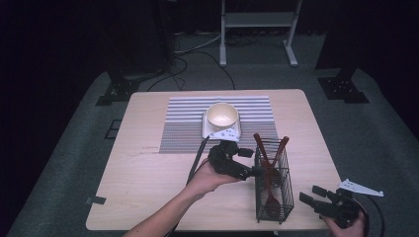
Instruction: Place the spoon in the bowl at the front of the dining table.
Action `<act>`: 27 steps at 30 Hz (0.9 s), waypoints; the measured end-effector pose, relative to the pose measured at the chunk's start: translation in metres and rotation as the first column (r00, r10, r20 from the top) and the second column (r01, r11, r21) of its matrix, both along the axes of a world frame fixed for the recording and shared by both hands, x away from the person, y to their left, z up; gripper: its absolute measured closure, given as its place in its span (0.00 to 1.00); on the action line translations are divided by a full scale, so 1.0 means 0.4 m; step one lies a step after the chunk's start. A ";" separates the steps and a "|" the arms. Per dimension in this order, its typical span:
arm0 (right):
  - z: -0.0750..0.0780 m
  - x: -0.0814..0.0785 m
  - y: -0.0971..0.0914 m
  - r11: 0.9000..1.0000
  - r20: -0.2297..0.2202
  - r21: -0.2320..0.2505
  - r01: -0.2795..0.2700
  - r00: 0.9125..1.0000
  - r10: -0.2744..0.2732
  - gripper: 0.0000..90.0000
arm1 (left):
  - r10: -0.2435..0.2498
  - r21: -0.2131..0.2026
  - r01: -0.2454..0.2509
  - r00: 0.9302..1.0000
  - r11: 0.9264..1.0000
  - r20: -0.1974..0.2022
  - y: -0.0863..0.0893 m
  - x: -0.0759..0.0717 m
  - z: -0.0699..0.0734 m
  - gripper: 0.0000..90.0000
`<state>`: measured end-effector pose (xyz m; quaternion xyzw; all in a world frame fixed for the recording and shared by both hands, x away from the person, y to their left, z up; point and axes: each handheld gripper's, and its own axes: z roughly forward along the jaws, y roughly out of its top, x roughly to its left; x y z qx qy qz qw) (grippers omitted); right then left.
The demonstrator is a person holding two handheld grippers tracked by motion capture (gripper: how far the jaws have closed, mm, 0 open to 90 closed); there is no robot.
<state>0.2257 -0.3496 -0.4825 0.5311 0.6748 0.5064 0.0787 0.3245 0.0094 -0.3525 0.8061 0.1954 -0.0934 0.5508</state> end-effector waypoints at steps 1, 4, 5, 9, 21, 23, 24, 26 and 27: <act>0.000 0.000 0.000 1.000 0.000 0.000 0.000 1.000 0.000 0.21 | -0.001 0.000 0.001 1.000 1.000 -0.001 -0.001 0.000 0.001 0.24; 0.000 0.000 0.000 1.000 0.000 0.000 -0.002 1.000 0.002 0.21 | -0.004 0.001 0.004 1.000 1.000 -0.003 -0.007 0.001 0.002 0.25; 0.000 0.000 0.000 1.000 0.000 -0.001 -0.003 1.000 0.003 0.21 | -0.004 0.003 0.004 1.000 1.000 -0.004 -0.009 0.002 0.001 0.25; 0.001 0.000 0.001 1.000 0.000 -0.003 -0.004 1.000 0.004 0.21 | -0.009 0.006 0.009 1.000 1.000 -0.010 -0.017 0.004 -0.001 0.29; 0.001 0.000 0.003 1.000 -0.001 0.000 -0.008 1.000 0.008 0.21 | -0.030 0.010 0.030 1.000 1.000 -0.003 -0.026 0.009 -0.005 0.48; 0.001 0.000 0.003 1.000 -0.001 0.000 -0.009 1.000 0.009 0.21 | -0.029 0.007 0.029 1.000 1.000 -0.002 -0.027 0.009 -0.005 0.51; 0.001 0.000 0.003 1.000 -0.002 0.000 -0.009 1.000 0.009 0.21 | -0.030 0.007 0.030 1.000 1.000 0.000 -0.028 0.009 -0.005 0.53; 0.001 0.000 0.003 1.000 0.000 -0.001 -0.011 1.000 0.011 0.21 | -0.032 0.010 0.032 0.999 0.999 0.001 -0.030 0.010 -0.006 0.56; 0.001 0.000 0.003 1.000 0.001 -0.001 -0.011 1.000 0.011 0.21 | -0.036 0.009 0.036 0.999 0.999 0.000 -0.031 0.012 -0.006 0.57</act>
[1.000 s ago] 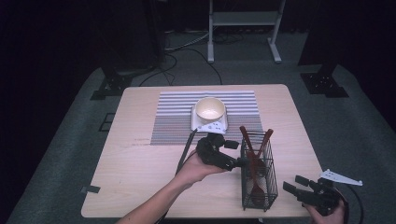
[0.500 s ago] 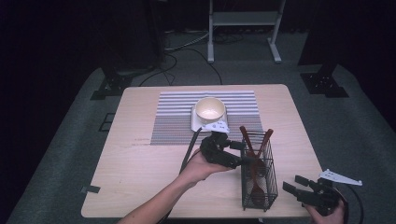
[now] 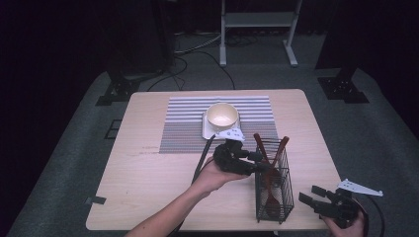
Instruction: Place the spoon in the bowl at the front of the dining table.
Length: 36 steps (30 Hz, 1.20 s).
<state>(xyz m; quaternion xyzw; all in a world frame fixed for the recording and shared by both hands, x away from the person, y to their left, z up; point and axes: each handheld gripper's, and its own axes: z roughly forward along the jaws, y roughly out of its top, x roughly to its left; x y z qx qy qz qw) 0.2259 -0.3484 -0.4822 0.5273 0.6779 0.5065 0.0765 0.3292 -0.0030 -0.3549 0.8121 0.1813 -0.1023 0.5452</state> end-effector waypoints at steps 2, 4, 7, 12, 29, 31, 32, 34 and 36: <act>0.000 0.000 0.000 1.000 0.000 0.001 0.000 1.000 0.000 0.21 | -0.004 0.003 0.003 1.000 1.000 0.002 -0.002 0.001 0.000 0.61; 0.000 0.000 0.000 1.000 0.000 0.000 -0.001 1.000 0.001 0.21 | -0.012 0.003 0.012 1.000 1.000 0.003 -0.003 0.001 -0.001 0.66; 0.000 0.000 0.000 1.000 0.000 0.001 -0.001 1.000 0.001 0.21 | -0.018 0.006 0.018 1.000 1.000 0.015 -0.005 0.000 0.000 0.72; 0.000 0.000 0.000 1.000 0.000 0.001 -0.002 1.000 0.002 0.21 | -0.026 0.008 0.026 0.999 1.000 0.023 -0.006 0.001 0.003 0.82; 0.000 0.000 0.000 1.000 0.000 0.003 -0.003 1.000 0.003 0.21 | -0.036 -0.034 0.035 0.999 0.999 -0.027 -0.003 0.003 0.002 0.93; -0.001 0.000 0.000 1.000 0.000 0.003 -0.003 1.000 0.003 0.21 | -0.033 -0.040 0.032 0.999 0.999 -0.035 -0.001 0.005 0.002 0.93; -0.001 0.001 0.000 1.000 0.000 0.002 -0.004 1.000 0.004 0.21 | -0.030 -0.042 0.029 0.999 0.999 -0.038 0.001 0.006 0.002 0.93; -0.001 0.000 0.000 1.000 0.000 0.003 -0.004 1.000 0.004 0.21 | -0.027 -0.049 0.025 0.999 0.999 -0.043 0.004 0.009 0.003 0.93; -0.001 0.001 0.000 1.000 -0.001 0.005 -0.003 1.000 0.003 0.21 | -0.023 -0.058 0.020 0.999 0.998 -0.050 0.009 0.012 0.004 0.93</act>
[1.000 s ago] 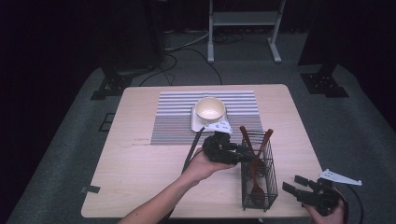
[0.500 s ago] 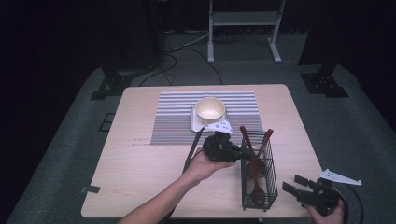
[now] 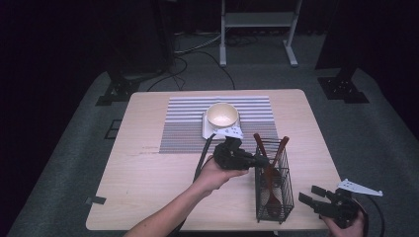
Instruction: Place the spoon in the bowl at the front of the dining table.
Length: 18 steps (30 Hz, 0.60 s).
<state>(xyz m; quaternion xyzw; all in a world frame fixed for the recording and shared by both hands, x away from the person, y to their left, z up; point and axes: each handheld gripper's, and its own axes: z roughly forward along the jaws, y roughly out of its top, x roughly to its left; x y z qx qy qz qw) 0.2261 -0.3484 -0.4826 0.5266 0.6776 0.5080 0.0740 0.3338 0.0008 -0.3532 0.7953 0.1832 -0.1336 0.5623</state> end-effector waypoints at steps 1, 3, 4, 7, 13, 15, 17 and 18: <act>0.000 0.000 0.000 1.000 0.000 -0.001 -0.001 1.000 0.001 0.21 | 0.003 -0.007 -0.003 1.000 1.000 -0.004 0.002 0.001 0.001 0.93; -0.001 0.000 0.000 1.000 0.000 -0.001 -0.001 1.000 0.001 0.21 | 0.007 -0.022 -0.007 1.000 1.000 -0.019 0.007 0.004 0.002 0.93; -0.001 0.000 0.000 1.000 0.001 -0.001 -0.001 1.000 0.001 0.21 | 0.009 -0.026 -0.010 1.000 1.000 -0.024 0.009 0.005 0.003 0.93; -0.001 0.000 0.000 1.000 -0.001 -0.001 -0.001 1.000 0.001 0.21 | 0.016 -0.035 -0.017 0.999 0.999 -0.031 0.017 0.010 0.008 0.93; -0.002 0.001 0.000 1.000 -0.003 0.000 -0.001 1.000 0.001 0.21 | 0.032 -0.063 -0.034 0.999 0.997 -0.039 0.035 0.016 0.022 0.93; -0.002 0.001 0.000 1.000 -0.002 -0.001 -0.001 1.000 0.001 0.21 | 0.035 -0.070 -0.039 0.998 0.997 -0.046 0.038 0.017 0.026 0.93; -0.002 0.001 0.000 1.000 -0.001 -0.001 -0.001 1.000 0.001 0.21 | 0.039 -0.074 -0.042 0.998 0.996 -0.051 0.041 0.018 0.027 0.93; -0.002 0.001 0.000 1.000 -0.001 -0.001 -0.001 1.000 0.001 0.21 | 0.038 -0.075 -0.042 0.998 0.996 -0.054 0.041 0.018 0.027 0.93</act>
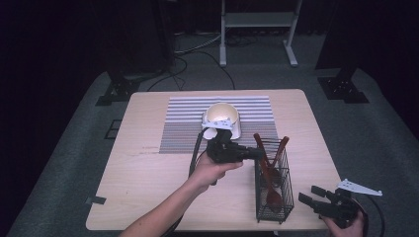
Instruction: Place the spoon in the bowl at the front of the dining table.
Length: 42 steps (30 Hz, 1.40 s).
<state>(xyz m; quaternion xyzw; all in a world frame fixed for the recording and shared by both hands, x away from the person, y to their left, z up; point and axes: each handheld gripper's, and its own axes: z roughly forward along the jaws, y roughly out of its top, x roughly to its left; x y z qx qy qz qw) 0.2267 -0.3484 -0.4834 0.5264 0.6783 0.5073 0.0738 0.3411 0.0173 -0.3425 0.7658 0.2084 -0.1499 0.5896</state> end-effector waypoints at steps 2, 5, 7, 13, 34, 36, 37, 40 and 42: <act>0.000 0.000 0.000 1.000 0.000 0.000 0.000 1.000 0.000 0.21 | 0.001 -0.005 -0.001 1.000 1.000 -0.003 0.000 0.000 0.000 0.93; 0.000 0.000 0.000 1.000 -0.001 0.001 0.000 1.000 0.000 0.21 | -0.005 -0.013 0.005 1.000 1.000 -0.010 -0.001 0.000 0.001 0.93; 0.000 0.000 0.000 1.000 -0.002 0.001 0.001 1.000 -0.001 0.21 | -0.007 -0.013 0.006 1.000 1.000 -0.014 -0.002 0.000 0.002 0.93; 0.000 0.000 0.000 1.000 -0.001 0.001 0.001 1.000 -0.001 0.21 | -0.005 -0.029 0.004 1.000 1.000 -0.023 0.002 0.002 0.009 0.93; 0.000 0.000 0.000 1.000 -0.003 -0.001 0.002 1.000 -0.002 0.21 | 0.031 -0.107 -0.038 0.998 0.994 -0.062 0.040 0.021 0.043 0.93; 0.000 0.000 0.000 1.000 -0.003 -0.001 0.002 1.000 -0.002 0.21 | 0.032 -0.114 -0.040 0.997 0.993 -0.068 0.045 0.026 0.046 0.93; 0.000 0.000 0.000 1.000 -0.003 -0.001 0.002 1.000 -0.002 0.21 | 0.034 -0.116 -0.042 0.997 0.992 -0.070 0.047 0.027 0.047 0.93; 0.000 0.000 0.000 1.000 -0.003 -0.002 0.002 1.000 -0.002 0.21 | 0.041 -0.124 -0.050 0.996 0.991 -0.075 0.053 0.030 0.052 0.93; 0.000 0.000 -0.001 1.000 -0.002 -0.001 0.003 1.000 -0.003 0.21 | 0.044 -0.132 -0.054 0.996 0.990 -0.079 0.057 0.033 0.055 0.93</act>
